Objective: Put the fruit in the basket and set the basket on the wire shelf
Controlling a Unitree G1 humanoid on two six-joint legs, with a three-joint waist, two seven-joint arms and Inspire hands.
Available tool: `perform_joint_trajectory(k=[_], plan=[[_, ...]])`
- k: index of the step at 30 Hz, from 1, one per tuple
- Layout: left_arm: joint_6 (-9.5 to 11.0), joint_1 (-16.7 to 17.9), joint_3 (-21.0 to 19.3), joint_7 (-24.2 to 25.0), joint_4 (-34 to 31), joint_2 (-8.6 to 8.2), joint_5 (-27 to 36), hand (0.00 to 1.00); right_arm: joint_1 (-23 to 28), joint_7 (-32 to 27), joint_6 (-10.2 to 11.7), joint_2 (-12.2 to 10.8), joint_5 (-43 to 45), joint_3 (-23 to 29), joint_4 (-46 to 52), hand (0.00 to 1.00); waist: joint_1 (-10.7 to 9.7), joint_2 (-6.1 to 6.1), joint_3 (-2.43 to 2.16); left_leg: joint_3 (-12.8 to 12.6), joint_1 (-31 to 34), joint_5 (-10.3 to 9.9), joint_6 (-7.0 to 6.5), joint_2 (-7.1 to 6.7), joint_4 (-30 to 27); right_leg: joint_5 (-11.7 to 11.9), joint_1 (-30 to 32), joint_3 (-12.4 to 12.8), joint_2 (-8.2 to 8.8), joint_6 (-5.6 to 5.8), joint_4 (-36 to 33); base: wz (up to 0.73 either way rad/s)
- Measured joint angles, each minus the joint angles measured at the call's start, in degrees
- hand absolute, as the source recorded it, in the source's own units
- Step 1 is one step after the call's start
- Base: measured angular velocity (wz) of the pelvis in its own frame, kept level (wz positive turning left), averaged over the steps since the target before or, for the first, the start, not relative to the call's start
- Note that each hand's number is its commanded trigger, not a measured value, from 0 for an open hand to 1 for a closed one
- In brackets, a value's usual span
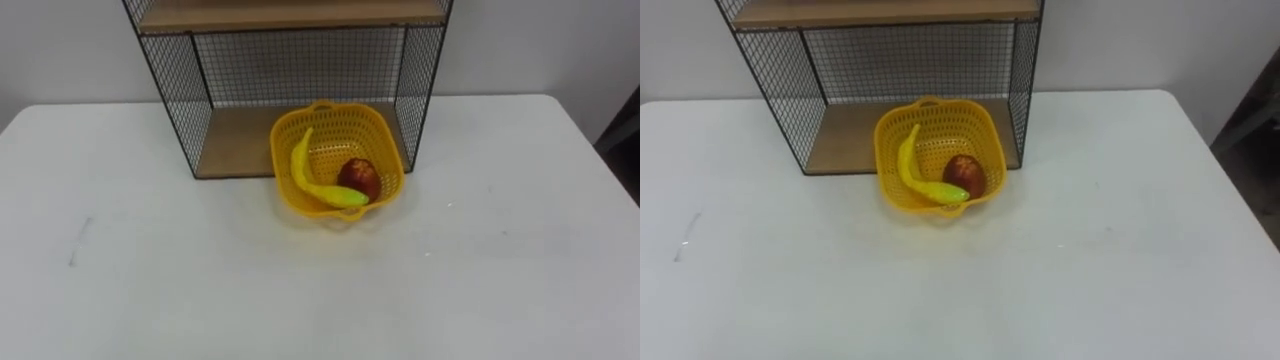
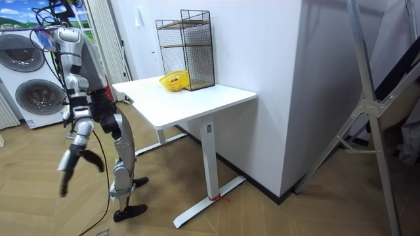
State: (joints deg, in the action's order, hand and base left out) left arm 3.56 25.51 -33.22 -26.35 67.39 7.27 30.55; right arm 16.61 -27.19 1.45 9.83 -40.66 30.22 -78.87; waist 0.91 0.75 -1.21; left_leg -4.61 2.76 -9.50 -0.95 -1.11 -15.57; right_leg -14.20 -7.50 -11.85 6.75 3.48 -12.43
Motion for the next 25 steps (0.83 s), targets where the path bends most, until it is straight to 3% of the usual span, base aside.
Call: perform_joint_trajectory(k=[3, 6, 9, 14, 20, 25], plan=[[-2.99, -2.41, 7.21, 4.34, 0.24, 0.07, -14.72, 0.00, -2.67, 5.61, -2.63, 0.51, 13.06, -8.76, -0.27, 0.00, 0.28, 0.08, 0.09, 0.73, -1.30, 0.02, 0.02, -0.24, 0.00, 0.25, -1.91, -0.83, -0.08, 0.01, 0.75, 0.12], [-5.98, -5.63, 14.57, 7.54, -1.19, 0.06, -24.62, 0.00, -5.98, 8.65, -5.22, 1.21, 23.20, -17.29, 0.15, 0.00, 0.87, 0.30, 0.24, 0.63, -1.22, 0.14, 0.16, -0.25, -0.14, 0.45, -1.76, -0.74, -0.47, -0.26, 0.79, -0.03], [-7.51, -8.77, 19.24, 9.97, -3.07, 0.01, -31.01, 0.00, -8.54, 11.25, -7.11, 1.18, 30.01, -20.93, 0.82, 0.00, 0.68, 0.75, 0.51, 0.75, -1.27, 0.23, 0.24, -0.04, -0.18, 0.51, -1.72, -1.01, -0.79, -0.46, 0.97, 0.00], [-9.88, -10.31, 22.78, 13.05, -4.41, 0.03, -36.52, 0.00, -8.56, 15.22, -10.03, 1.14, 36.97, -23.89, 3.17, 0.00, 0.46, 1.11, 0.60, 0.59, -0.99, 0.32, 0.02, -0.18, -0.22, 0.51, -1.69, -1.11, -0.86, -0.55, 1.75, 0.01], [-12.29, -10.31, 25.49, 15.80, -4.24, 0.03, -37.05, 0.00, -8.62, 18.66, -12.81, 1.15, 42.75, -26.25, 3.46, 0.00, 0.37, 1.28, 1.24, 0.20, -1.31, -0.39, 0.12, -0.15, -0.24, 0.50, -1.89, -0.81, -0.85, -0.57, 1.83, -0.02], [-13.29, -10.35, 26.82, 18.11, -3.33, 0.06, -37.06, 0.00, -8.23, 21.80, -13.31, 1.08, 44.93, -28.95, 4.56, 0.00, 0.57, 0.86, 1.88, 0.21, -1.93, -0.99, 0.18, -0.06, -0.68, 0.15, -2.57, -0.57, -0.86, -0.56, 2.05, -0.02]])
